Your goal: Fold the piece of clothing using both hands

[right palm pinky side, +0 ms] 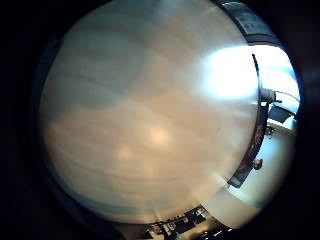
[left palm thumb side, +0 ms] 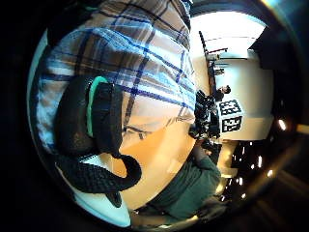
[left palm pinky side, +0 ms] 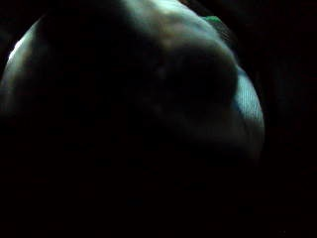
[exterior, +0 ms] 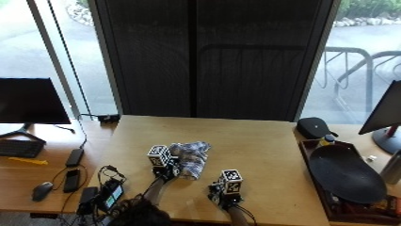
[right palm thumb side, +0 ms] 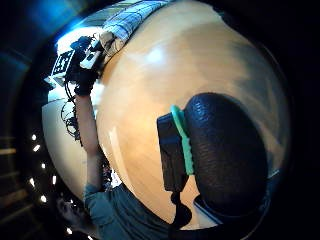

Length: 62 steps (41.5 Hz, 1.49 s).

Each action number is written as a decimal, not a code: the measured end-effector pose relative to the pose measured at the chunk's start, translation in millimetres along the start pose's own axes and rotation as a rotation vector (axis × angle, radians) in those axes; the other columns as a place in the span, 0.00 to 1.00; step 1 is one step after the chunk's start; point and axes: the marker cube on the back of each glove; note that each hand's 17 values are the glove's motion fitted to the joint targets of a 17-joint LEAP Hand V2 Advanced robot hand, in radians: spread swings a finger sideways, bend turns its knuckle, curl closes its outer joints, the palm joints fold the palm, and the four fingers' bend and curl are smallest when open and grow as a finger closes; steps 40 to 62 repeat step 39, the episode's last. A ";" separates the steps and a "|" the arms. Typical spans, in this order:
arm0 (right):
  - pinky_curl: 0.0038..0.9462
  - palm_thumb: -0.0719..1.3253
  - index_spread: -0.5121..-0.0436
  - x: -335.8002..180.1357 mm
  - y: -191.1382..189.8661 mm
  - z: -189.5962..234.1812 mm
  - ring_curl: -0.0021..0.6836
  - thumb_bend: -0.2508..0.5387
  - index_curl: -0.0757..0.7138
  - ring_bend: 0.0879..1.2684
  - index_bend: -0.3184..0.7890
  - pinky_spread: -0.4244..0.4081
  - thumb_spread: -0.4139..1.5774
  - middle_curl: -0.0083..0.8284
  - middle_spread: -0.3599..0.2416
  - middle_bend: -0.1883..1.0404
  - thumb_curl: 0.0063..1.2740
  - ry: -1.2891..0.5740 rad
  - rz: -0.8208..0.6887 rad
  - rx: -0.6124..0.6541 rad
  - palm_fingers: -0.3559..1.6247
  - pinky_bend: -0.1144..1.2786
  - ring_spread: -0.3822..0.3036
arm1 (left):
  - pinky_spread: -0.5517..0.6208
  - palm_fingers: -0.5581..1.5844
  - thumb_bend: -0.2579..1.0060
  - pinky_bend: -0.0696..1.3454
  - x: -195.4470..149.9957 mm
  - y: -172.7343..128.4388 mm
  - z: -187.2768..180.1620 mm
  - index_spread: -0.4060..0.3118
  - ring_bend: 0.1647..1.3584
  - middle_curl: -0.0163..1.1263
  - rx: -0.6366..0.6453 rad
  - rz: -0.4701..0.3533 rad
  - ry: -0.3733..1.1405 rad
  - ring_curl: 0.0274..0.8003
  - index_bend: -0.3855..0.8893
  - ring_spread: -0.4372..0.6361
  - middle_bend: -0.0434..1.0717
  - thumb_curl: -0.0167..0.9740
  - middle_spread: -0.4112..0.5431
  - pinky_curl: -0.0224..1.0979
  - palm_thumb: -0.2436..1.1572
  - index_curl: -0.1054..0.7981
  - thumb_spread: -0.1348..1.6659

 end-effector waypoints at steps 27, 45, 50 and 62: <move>0.37 0.27 0.31 2.1 -1.7 -1.6 0.46 0.31 0.58 0.14 0.44 0.83 0.94 0.34 0.60 0.29 0.20 0.021 0.003 0.012 0.25 0.28 0.72 | 0.79 0.45 0.20 0.23 0.5 -0.4 0.6 0.37 0.14 0.32 -0.009 0.007 0.009 0.36 0.44 0.71 0.20 0.28 0.48 0.34 0.36 0.60 0.85; 0.37 0.26 0.30 1.9 11.1 0.8 0.46 0.31 0.57 0.14 0.45 0.83 0.93 0.35 0.60 0.29 0.20 -0.009 0.007 -0.015 0.24 0.29 0.73 | 0.79 0.45 0.20 0.24 0.2 -3.6 2.1 0.37 0.14 0.32 0.015 0.014 0.003 0.37 0.44 0.71 0.19 0.28 0.48 0.34 0.35 0.59 0.85; 0.37 0.26 0.30 1.9 11.1 0.8 0.46 0.31 0.57 0.14 0.45 0.83 0.93 0.35 0.60 0.29 0.20 -0.009 0.007 -0.015 0.24 0.29 0.73 | 0.79 0.45 0.20 0.24 0.2 -3.6 2.1 0.37 0.14 0.32 0.015 0.014 0.003 0.37 0.44 0.71 0.19 0.28 0.48 0.34 0.35 0.59 0.85; 0.37 0.26 0.30 1.9 11.1 0.8 0.46 0.31 0.57 0.14 0.45 0.83 0.93 0.35 0.60 0.29 0.20 -0.009 0.007 -0.015 0.24 0.29 0.73 | 0.79 0.45 0.20 0.24 0.2 -3.6 2.1 0.37 0.14 0.32 0.015 0.014 0.003 0.37 0.44 0.71 0.19 0.28 0.48 0.34 0.35 0.59 0.85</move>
